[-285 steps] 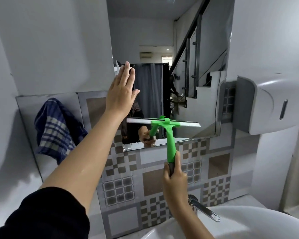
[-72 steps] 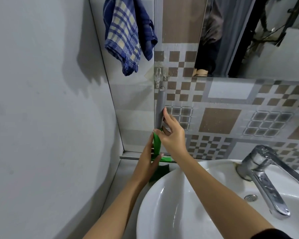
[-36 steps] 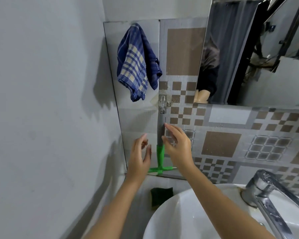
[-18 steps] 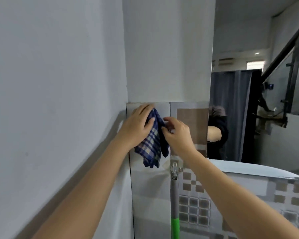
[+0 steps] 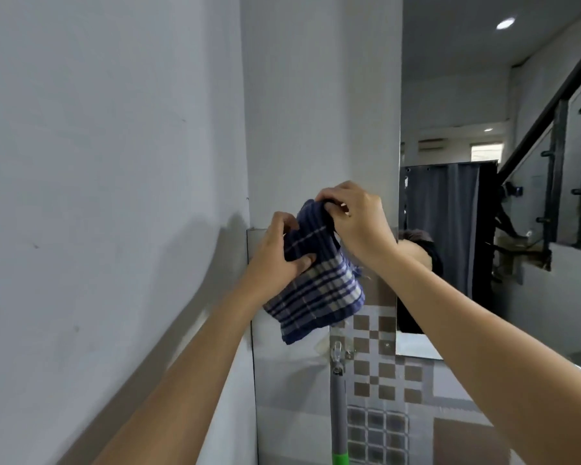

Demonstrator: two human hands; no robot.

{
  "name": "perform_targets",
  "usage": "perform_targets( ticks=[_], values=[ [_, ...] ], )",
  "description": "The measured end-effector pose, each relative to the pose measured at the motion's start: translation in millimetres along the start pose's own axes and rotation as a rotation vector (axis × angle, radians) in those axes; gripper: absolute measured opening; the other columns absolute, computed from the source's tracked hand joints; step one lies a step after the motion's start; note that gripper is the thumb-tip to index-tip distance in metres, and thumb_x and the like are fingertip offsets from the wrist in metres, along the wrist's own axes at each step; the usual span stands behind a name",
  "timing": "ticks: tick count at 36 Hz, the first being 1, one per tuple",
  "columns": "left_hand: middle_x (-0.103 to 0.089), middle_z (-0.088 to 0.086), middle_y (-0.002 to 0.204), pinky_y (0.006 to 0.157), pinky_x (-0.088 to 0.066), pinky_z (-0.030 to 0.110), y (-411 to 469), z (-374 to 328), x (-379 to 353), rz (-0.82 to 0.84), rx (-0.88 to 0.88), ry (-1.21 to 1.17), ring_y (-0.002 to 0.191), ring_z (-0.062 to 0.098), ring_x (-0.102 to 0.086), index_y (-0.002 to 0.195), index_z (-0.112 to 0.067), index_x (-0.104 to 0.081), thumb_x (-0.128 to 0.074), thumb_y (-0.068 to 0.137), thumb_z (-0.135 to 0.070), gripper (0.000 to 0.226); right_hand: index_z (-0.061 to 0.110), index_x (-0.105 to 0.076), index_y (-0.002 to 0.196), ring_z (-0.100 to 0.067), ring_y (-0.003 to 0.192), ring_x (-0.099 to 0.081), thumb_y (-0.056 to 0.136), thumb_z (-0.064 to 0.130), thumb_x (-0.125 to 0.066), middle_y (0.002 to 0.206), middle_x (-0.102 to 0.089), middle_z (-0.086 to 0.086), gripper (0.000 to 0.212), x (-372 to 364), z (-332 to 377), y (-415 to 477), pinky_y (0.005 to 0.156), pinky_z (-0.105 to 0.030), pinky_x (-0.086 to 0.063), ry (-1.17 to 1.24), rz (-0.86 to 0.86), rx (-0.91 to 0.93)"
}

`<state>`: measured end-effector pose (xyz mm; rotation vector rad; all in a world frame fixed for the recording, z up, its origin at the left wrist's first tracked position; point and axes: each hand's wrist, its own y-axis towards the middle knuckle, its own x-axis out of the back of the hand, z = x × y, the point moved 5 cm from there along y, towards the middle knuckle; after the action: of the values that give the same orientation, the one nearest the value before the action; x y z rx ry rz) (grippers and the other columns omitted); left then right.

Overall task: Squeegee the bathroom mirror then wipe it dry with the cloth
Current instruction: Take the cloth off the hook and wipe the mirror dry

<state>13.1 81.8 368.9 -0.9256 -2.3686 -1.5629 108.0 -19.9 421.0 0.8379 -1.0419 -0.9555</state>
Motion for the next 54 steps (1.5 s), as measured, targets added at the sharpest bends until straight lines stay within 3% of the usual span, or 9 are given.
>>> perform_targets(
  ticks=[9, 14, 24, 29, 32, 36, 44, 49, 54],
  values=[
    [-0.056, -0.001, 0.085, 0.080, -0.047, 0.028, -33, -60, -6, 0.365, 0.094, -0.443, 0.080, 0.012, -0.055, 0.084, -0.017, -0.055, -0.068, 0.082, -0.008, 0.016, 0.011, -0.072, 0.090, -0.018, 0.087, -0.063, 0.084, -0.004, -0.053, 0.094, -0.067, -0.004, 0.025, 41, 9, -24, 0.082, -0.036, -0.052, 0.051, -0.013, -0.014],
    [-0.069, 0.000, 0.102, 0.084, -0.052, 0.025, -70, -75, -32, 0.493, 0.259, -0.684, 0.094, 0.015, -0.065, 0.108, -0.015, -0.064, -0.059, 0.084, 0.003, 0.030, 0.007, -0.072, 0.093, -0.012, 0.086, -0.062, 0.083, -0.005, -0.055, 0.093, -0.068, -0.007, 0.023, 61, 7, -70, 0.082, -0.015, -0.050, 0.052, 0.034, -0.082],
    [-0.055, 0.004, 0.132, 0.098, -0.046, 0.027, -98, -80, -62, 0.145, 0.312, -0.897, 0.117, 0.016, -0.056, 0.135, -0.021, -0.044, -0.052, 0.087, 0.005, 0.055, 0.016, -0.058, 0.125, -0.010, 0.116, -0.055, 0.097, 0.029, -0.045, 0.122, -0.062, 0.001, 0.034, 76, -26, -164, 0.101, -0.030, -0.043, 0.284, 0.110, -0.397],
    [-0.060, -0.001, 0.123, 0.092, -0.050, 0.026, -95, -83, -57, -0.016, 0.332, -0.997, 0.110, 0.015, -0.059, 0.136, -0.020, -0.044, -0.051, 0.086, 0.008, 0.057, 0.027, -0.046, 0.135, -0.013, 0.108, -0.061, 0.087, 0.048, -0.051, 0.117, -0.064, -0.003, 0.052, 74, -29, -201, 0.093, -0.036, -0.049, 0.430, 0.132, -0.501],
    [-0.057, -0.001, 0.128, 0.093, -0.049, 0.028, -96, -85, -53, -0.057, 0.337, -1.042, 0.115, 0.016, -0.057, 0.134, -0.024, -0.046, -0.051, 0.086, 0.006, 0.057, 0.026, -0.039, 0.138, -0.011, 0.100, -0.063, 0.095, 0.034, -0.047, 0.111, -0.065, -0.004, 0.044, 72, -24, -214, 0.084, -0.026, -0.050, 0.419, 0.166, -0.501],
    [-0.053, 0.002, 0.135, 0.103, -0.042, 0.037, -100, -90, -50, -0.049, 0.336, -1.061, 0.122, 0.021, -0.052, 0.134, -0.023, -0.046, -0.051, 0.087, 0.004, 0.055, 0.029, -0.036, 0.135, -0.008, 0.092, -0.066, 0.093, 0.034, -0.042, 0.110, -0.065, 0.003, 0.043, 64, -6, -221, 0.073, -0.015, -0.048, 0.548, 0.165, -0.472],
    [-0.056, -0.001, 0.131, 0.100, -0.045, 0.033, -115, -95, -49, 0.085, 0.316, -1.014, 0.119, 0.018, -0.054, 0.134, -0.025, -0.046, -0.048, 0.088, 0.006, 0.055, 0.024, -0.036, 0.140, -0.018, 0.119, -0.055, 0.089, 0.030, -0.051, 0.134, -0.052, -0.003, 0.053, 61, 15, -219, 0.093, -0.033, -0.050, 0.821, -0.031, -0.503],
    [-0.060, -0.006, 0.125, 0.096, -0.048, 0.030, -122, -96, -49, 0.170, 0.301, -0.952, 0.114, 0.014, -0.058, 0.134, -0.026, -0.045, -0.046, 0.088, 0.010, 0.058, 0.016, -0.048, 0.128, -0.027, 0.110, -0.059, 0.082, 0.018, -0.064, 0.123, -0.058, -0.014, 0.048, 57, 17, -220, 0.092, -0.046, -0.049, 1.014, -0.116, -0.584],
    [-0.055, 0.000, 0.132, 0.091, -0.049, 0.027, -127, -91, -46, 0.176, 0.297, -0.930, 0.117, 0.016, -0.056, 0.136, -0.025, -0.043, -0.047, 0.088, 0.010, 0.060, 0.014, -0.051, 0.125, -0.022, 0.100, -0.064, 0.077, 0.011, -0.064, 0.113, -0.064, -0.007, 0.050, 59, 19, -222, 0.089, -0.039, -0.053, 1.144, -0.105, -0.612]
  ],
)
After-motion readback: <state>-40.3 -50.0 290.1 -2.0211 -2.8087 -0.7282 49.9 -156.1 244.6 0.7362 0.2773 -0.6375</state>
